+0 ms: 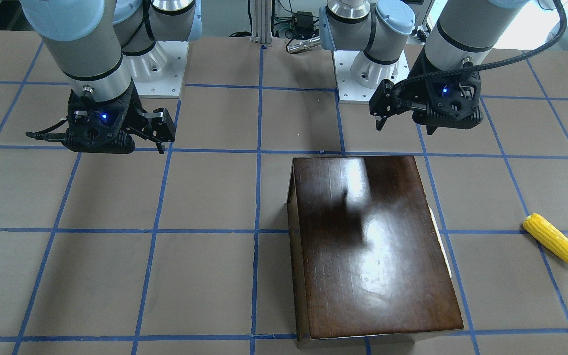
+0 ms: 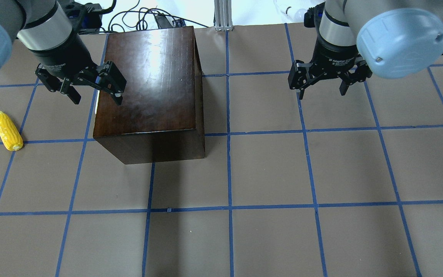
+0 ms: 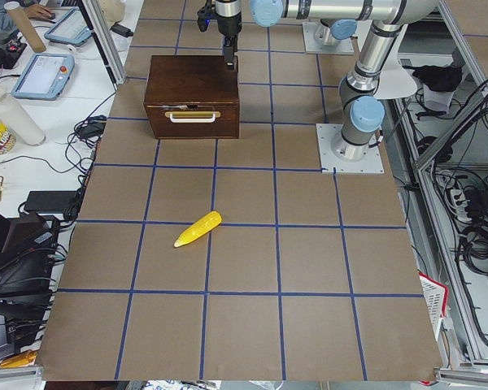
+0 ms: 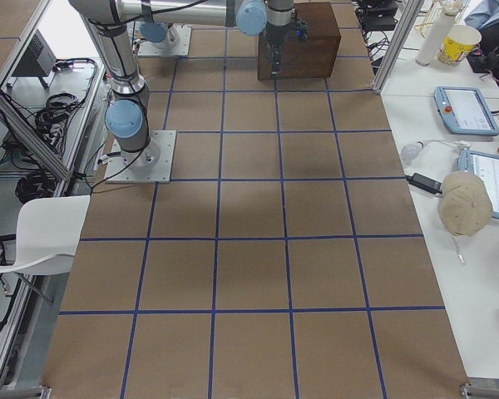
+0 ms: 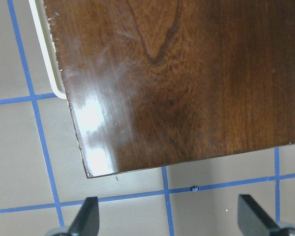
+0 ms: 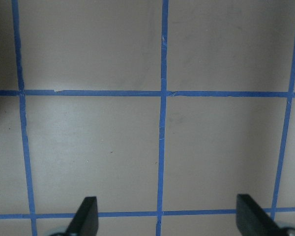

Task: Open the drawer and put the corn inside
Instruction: 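Move the left gripper off the cabinet top toward its drawer side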

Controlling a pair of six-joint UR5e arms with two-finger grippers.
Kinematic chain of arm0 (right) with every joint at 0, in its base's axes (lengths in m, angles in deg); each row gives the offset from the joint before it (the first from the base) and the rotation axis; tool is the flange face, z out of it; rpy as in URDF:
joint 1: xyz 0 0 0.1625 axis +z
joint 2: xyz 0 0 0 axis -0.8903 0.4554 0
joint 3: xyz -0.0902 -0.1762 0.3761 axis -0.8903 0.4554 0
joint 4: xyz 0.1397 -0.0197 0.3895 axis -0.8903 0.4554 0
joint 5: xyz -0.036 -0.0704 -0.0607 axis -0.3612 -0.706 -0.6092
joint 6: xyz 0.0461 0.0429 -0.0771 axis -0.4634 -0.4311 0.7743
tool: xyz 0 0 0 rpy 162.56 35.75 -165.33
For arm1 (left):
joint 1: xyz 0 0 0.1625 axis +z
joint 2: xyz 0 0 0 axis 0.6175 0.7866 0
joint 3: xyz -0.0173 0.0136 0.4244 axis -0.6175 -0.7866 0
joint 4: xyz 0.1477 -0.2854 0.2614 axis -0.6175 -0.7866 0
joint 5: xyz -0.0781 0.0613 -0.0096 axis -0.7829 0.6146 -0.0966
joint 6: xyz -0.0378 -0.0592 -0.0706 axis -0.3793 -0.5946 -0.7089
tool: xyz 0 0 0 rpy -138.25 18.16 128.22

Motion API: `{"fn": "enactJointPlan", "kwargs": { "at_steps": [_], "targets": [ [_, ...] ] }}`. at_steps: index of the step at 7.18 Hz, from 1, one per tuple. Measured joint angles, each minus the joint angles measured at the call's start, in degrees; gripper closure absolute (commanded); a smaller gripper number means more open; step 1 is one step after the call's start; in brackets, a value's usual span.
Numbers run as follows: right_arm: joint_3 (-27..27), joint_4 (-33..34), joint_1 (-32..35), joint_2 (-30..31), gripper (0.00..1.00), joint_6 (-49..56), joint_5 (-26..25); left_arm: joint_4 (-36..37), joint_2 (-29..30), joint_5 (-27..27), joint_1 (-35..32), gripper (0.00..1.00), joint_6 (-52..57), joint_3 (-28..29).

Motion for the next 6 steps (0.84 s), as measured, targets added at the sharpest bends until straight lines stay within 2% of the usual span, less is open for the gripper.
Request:
{"fn": "enactJointPlan", "kwargs": {
  "at_steps": [6],
  "targets": [
    [0.0, 0.0, 0.0, 0.0, 0.00, 0.0, -0.1, 0.2, 0.5, 0.0, 1.6, 0.00, 0.0, 0.1]
  ]
}}
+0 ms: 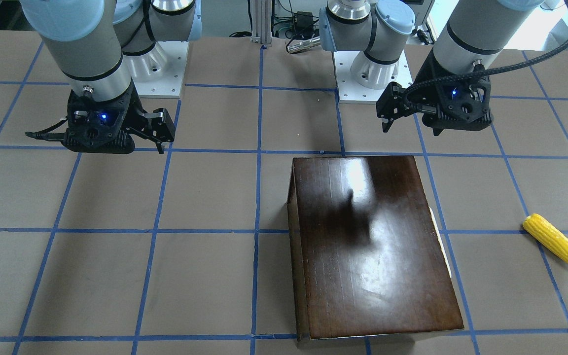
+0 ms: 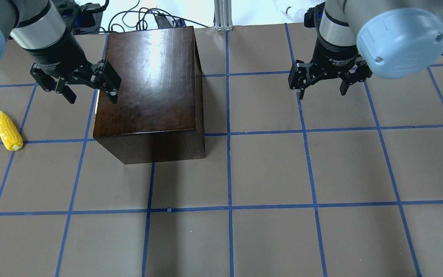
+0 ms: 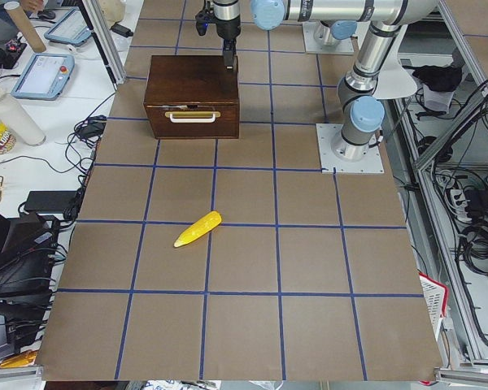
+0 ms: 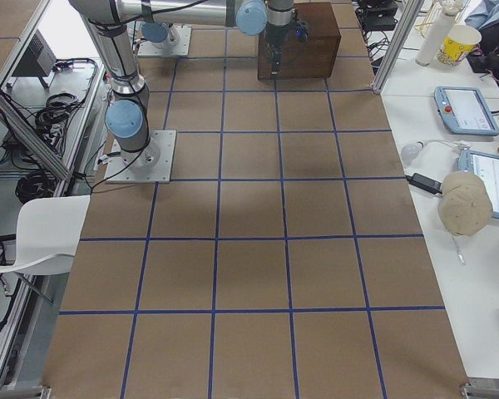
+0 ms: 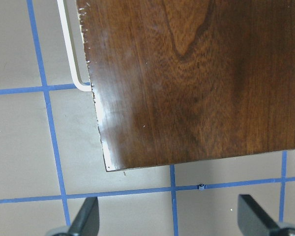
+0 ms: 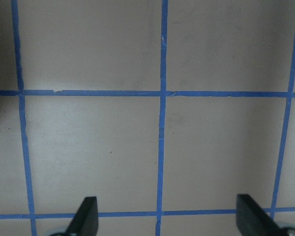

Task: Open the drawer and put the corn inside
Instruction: 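Move the left gripper off the cabinet top toward its drawer side, then lower the left gripper beside the cabinet to the white drawer handle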

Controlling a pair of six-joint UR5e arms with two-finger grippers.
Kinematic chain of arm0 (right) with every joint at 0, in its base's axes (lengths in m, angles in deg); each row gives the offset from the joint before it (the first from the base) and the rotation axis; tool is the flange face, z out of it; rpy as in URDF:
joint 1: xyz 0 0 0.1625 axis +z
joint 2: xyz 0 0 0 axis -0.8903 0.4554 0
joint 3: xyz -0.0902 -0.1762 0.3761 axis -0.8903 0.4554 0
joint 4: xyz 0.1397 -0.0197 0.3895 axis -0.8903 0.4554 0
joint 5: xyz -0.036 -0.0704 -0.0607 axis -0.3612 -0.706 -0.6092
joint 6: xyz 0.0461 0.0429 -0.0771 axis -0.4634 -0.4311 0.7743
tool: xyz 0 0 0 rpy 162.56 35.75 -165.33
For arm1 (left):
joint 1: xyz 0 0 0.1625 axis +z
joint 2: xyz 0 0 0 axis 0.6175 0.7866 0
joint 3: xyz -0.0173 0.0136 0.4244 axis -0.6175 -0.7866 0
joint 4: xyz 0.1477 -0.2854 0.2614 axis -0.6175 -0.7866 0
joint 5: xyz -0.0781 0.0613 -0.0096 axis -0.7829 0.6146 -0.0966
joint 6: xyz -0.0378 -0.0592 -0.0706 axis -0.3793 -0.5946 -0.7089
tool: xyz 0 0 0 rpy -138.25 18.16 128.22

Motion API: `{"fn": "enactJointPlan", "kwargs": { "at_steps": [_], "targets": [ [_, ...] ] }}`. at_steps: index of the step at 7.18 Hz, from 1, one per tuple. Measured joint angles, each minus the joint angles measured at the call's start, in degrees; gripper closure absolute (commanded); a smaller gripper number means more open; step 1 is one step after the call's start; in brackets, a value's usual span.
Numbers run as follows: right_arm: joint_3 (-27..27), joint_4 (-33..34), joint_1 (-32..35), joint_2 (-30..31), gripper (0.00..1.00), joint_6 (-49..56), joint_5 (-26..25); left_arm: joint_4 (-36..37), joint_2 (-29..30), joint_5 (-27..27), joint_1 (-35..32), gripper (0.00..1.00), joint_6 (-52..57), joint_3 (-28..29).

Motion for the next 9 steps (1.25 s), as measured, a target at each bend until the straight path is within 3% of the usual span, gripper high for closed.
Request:
{"fn": "enactJointPlan", "kwargs": {
  "at_steps": [3, 5, 9],
  "targets": [
    [0.0, 0.1, 0.0, -0.1, 0.00, 0.0, 0.0, 3.3, 2.4, -0.6, 8.3, 0.00, 2.3, 0.6],
    [0.0, 0.0, 0.0, 0.0, 0.00, 0.0, -0.1, 5.4, 3.4, -2.0, 16.3, 0.00, 11.1, 0.8],
    [0.0, 0.0, 0.0, 0.0, 0.00, 0.0, 0.0, 14.6, 10.8, -10.5, 21.6, 0.00, 17.2, 0.7]
  ]
}}
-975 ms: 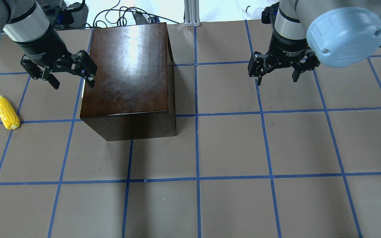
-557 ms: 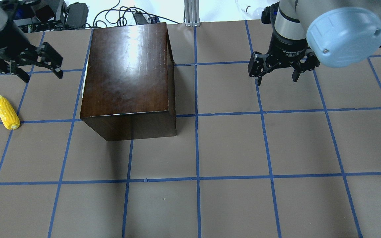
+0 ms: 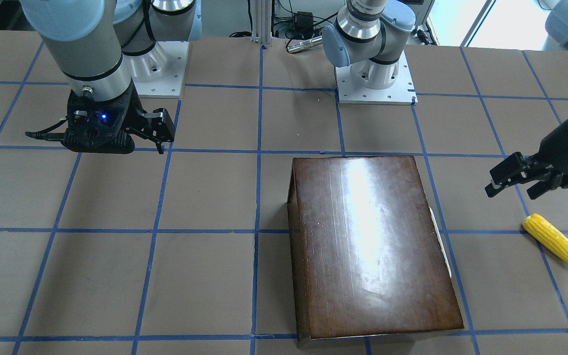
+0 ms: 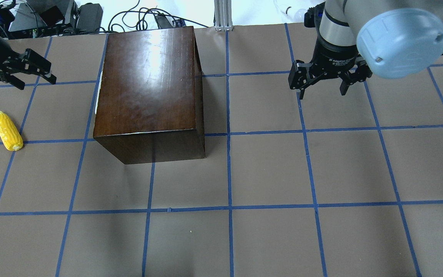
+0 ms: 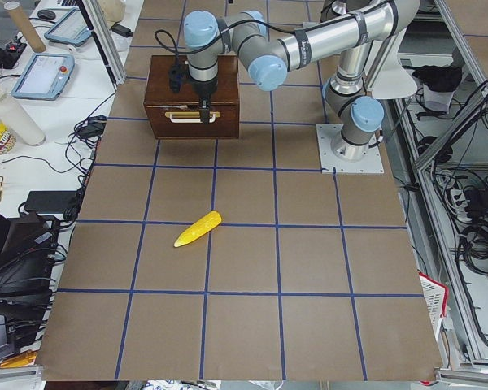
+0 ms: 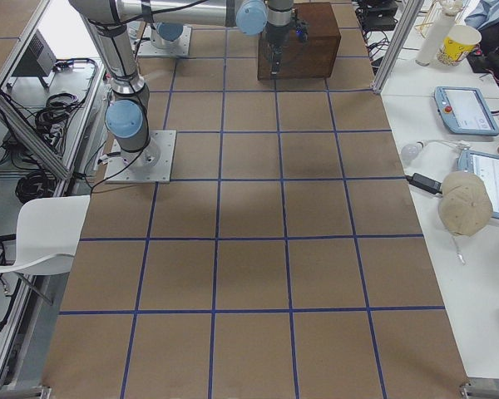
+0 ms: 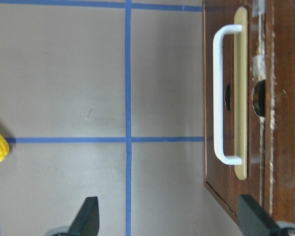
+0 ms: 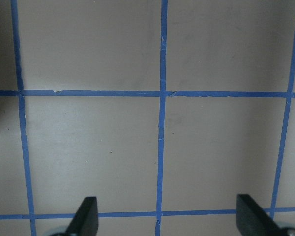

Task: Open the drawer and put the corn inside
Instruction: 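Lower the left gripper beside the cabinet to the white drawer handle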

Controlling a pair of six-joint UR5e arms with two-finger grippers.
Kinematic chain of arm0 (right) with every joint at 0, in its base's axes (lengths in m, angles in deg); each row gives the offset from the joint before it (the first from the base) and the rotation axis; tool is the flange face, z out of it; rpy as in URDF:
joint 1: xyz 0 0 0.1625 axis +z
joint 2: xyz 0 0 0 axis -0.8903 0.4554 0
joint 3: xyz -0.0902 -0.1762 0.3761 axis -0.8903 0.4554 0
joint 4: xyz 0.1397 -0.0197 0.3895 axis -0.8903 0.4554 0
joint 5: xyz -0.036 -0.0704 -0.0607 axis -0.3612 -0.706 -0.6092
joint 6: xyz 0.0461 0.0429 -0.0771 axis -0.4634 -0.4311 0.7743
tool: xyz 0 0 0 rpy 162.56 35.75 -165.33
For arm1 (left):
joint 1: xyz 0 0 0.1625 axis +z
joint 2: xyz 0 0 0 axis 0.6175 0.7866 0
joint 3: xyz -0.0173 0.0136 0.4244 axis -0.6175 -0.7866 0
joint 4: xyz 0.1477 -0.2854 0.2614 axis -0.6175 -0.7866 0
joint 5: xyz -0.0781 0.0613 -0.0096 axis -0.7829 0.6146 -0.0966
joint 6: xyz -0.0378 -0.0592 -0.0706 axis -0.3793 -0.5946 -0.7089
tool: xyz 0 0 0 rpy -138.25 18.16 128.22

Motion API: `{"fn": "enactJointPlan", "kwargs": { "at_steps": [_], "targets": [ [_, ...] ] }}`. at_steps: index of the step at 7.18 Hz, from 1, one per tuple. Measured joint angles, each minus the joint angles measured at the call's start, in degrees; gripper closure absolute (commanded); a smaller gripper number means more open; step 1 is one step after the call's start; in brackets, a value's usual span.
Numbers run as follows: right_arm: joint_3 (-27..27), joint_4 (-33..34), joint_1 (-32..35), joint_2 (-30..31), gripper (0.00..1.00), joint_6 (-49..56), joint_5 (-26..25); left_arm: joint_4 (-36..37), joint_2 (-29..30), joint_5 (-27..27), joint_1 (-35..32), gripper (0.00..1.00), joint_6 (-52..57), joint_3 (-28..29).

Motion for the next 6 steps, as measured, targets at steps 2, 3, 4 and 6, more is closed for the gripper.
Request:
{"fn": "enactJointPlan", "kwargs": {
  "at_steps": [2, 3, 4, 6],
  "targets": [
    [0.0, 0.0, 0.0, 0.0, 0.00, 0.0, 0.0, 3.9, 4.8, -4.6, 0.1, 0.00, 0.1, -0.1],
    [0.0, 0.0, 0.0, 0.0, 0.00, 0.0, 0.0, 4.6, 6.3, -6.5, 0.1, 0.00, 0.2, -0.3],
    [0.0, 0.0, 0.0, 0.0, 0.00, 0.0, 0.0, 4.9, 7.5, -8.0, 0.0, 0.00, 0.5, -0.6],
    [0.0, 0.0, 0.0, 0.0, 0.00, 0.0, 0.0, 5.1, 9.4, -10.4, -0.3, 0.00, 1.7, -0.7]
  ]
}}
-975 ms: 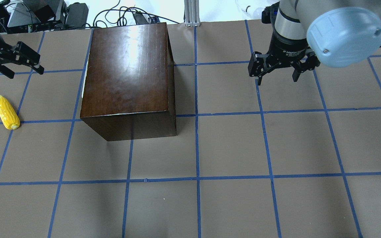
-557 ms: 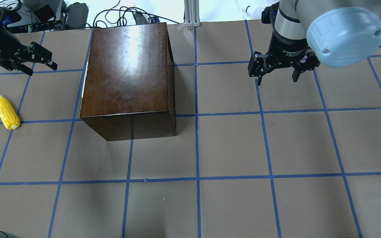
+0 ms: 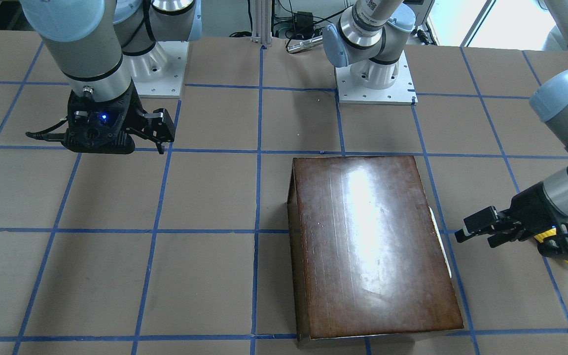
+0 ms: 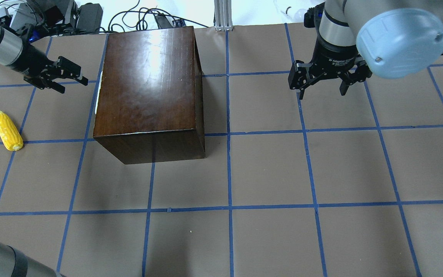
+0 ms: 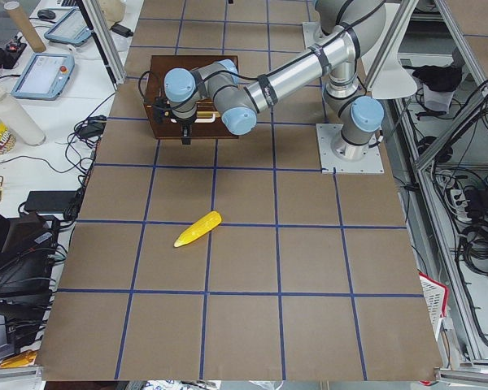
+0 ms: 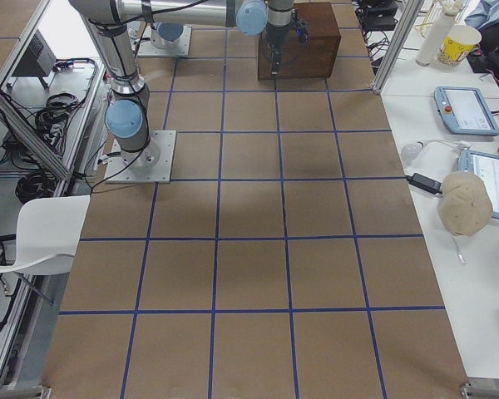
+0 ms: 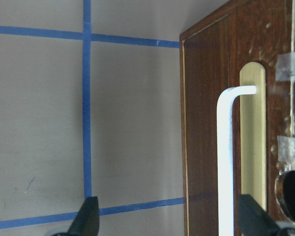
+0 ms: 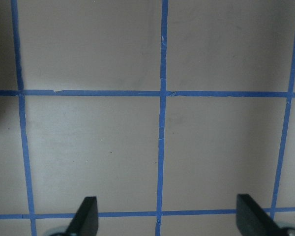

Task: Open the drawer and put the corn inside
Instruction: 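Lower the left gripper beside the cabinet to the white drawer handle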

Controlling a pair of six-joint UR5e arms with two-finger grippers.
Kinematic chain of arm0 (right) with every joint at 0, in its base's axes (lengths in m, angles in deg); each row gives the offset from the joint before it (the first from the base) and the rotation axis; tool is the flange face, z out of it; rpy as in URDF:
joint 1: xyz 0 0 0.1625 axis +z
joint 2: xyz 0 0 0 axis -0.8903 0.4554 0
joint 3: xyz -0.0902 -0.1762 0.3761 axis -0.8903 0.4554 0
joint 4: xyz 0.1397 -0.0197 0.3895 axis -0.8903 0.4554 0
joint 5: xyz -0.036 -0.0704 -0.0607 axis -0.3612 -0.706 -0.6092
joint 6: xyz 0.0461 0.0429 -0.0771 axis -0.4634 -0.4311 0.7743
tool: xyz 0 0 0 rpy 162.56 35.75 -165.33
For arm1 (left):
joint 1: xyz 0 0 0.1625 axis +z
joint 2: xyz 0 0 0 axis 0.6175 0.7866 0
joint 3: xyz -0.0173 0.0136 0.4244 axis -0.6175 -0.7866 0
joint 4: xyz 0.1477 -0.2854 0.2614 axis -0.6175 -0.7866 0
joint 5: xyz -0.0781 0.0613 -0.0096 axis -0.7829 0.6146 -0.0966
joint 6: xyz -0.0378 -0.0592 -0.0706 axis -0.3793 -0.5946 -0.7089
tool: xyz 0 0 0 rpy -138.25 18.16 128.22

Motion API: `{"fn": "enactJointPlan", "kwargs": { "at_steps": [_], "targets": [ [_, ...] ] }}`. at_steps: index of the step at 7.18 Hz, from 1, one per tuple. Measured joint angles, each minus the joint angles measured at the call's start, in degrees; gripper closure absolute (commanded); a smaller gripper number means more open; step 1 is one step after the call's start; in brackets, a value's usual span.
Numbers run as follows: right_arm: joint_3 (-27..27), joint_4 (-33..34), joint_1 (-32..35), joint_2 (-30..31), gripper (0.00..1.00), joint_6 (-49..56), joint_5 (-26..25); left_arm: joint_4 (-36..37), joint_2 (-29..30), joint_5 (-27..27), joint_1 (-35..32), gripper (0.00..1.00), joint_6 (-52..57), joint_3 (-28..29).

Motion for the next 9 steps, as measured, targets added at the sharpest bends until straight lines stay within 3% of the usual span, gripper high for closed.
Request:
{"fn": "enactJointPlan", "kwargs": {
  "at_steps": [9],
  "targets": [
    [0.0, 0.0, 0.0, 0.0, 0.00, 0.0, 0.0, 0.0, 4.0, -4.1, -0.8, 0.00, 2.2, -0.2]
  ]
}}
